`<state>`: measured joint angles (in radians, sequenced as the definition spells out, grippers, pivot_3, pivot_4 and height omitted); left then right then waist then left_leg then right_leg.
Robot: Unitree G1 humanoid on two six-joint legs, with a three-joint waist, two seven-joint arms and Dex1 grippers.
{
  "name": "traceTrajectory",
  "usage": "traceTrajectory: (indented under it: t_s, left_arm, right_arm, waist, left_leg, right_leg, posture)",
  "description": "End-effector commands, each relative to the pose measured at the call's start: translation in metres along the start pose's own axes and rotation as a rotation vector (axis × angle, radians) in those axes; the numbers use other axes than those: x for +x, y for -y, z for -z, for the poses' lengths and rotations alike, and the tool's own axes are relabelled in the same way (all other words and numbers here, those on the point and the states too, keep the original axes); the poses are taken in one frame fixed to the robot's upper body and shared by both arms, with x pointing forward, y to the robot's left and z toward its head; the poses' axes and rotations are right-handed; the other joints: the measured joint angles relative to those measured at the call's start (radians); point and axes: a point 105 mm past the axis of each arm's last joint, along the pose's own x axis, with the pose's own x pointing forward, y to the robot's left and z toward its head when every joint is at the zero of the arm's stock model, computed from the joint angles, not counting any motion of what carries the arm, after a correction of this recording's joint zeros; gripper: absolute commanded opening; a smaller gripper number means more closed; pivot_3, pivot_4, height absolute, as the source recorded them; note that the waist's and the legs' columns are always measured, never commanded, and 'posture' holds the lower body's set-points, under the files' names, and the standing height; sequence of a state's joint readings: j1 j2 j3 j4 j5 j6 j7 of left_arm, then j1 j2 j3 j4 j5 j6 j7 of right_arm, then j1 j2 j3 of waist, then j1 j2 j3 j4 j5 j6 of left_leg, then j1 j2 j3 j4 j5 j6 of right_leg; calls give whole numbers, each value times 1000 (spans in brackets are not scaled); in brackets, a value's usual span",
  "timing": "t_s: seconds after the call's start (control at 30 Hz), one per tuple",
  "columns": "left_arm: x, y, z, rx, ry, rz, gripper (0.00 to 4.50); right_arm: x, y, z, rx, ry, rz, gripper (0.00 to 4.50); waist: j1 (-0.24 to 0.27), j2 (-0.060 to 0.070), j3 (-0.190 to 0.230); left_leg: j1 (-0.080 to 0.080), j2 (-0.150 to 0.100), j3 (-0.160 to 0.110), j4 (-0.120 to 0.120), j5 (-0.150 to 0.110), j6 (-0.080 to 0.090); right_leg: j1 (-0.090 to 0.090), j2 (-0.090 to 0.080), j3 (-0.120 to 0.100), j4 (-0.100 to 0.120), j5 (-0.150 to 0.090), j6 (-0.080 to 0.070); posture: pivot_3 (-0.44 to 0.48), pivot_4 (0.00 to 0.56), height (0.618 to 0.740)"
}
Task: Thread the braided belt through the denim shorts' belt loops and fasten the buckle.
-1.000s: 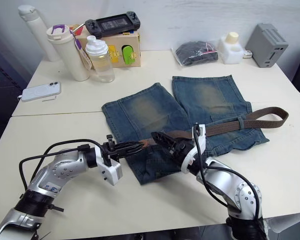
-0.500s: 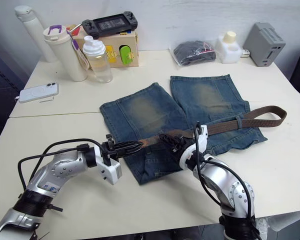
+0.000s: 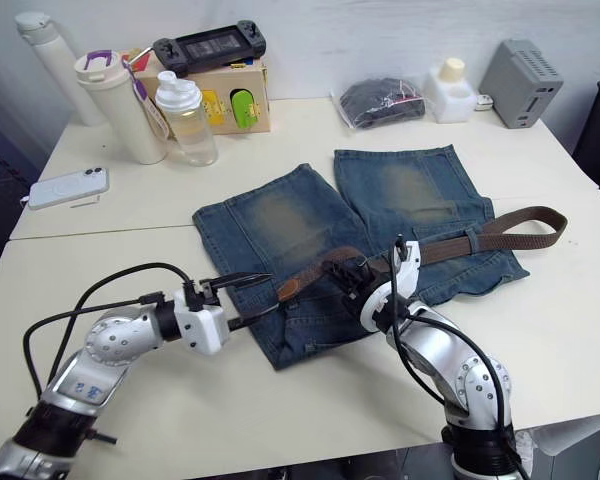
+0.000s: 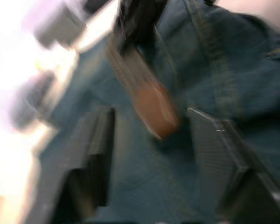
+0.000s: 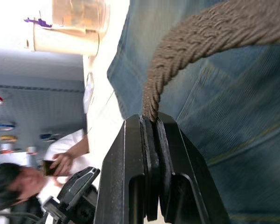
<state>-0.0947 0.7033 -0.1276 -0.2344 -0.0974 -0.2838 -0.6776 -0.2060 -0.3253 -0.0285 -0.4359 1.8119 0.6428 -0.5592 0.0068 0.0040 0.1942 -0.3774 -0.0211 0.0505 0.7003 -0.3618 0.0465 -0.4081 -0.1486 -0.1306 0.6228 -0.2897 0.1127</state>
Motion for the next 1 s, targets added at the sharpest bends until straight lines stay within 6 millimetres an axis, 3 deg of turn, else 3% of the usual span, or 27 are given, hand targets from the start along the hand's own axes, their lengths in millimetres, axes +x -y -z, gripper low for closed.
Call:
traceTrajectory:
  t_s: [0.03, 0.27, 0.73, 1.0]
  left_arm:
    - [-22, -3, -6, -172, -5, -10, 3036]
    - [-39, 5, 0, -305, -45, -3, 3036]
    - [-30, 3, -6, -313, -15, 13, 3036]
    - [-25, 3, -4, -235, -29, 33, 3036]
  right_arm:
    - [-7, -5, -10, -101, 36, -42, 0]
    - [-9, 10, -11, -196, 40, -32, 0]
    - [7, 12, 15, -268, 7, -55, 0]
    - [24, 10, 42, -387, -105, -56, 0]
  waist:
    - [-6, 0, 0]
    - [1, 0, 0]
    - [5, 0, 0]
    - [-2, 0, 0]
  left_leg:
    - [0, 0, 0, 0, 0, 0]
    - [0, -1, 0, 0, 0, 0]
    - [0, 0, 1, 0, 0, 0]
    - [0, -1, 1, 0, 0, 0]
  right_leg:
    - [0, 0, 0, 0, 0, 0]
    - [1, 0, 0, -1, 0, 0]
    - [0, 1, 0, -1, 0, 0]
    - [0, 2, -1, 0, 0, 0]
  posture:
    - [0, 150, 690]
    - [0, 150, 690]
    - [0, 150, 690]
    - [0, 150, 690]
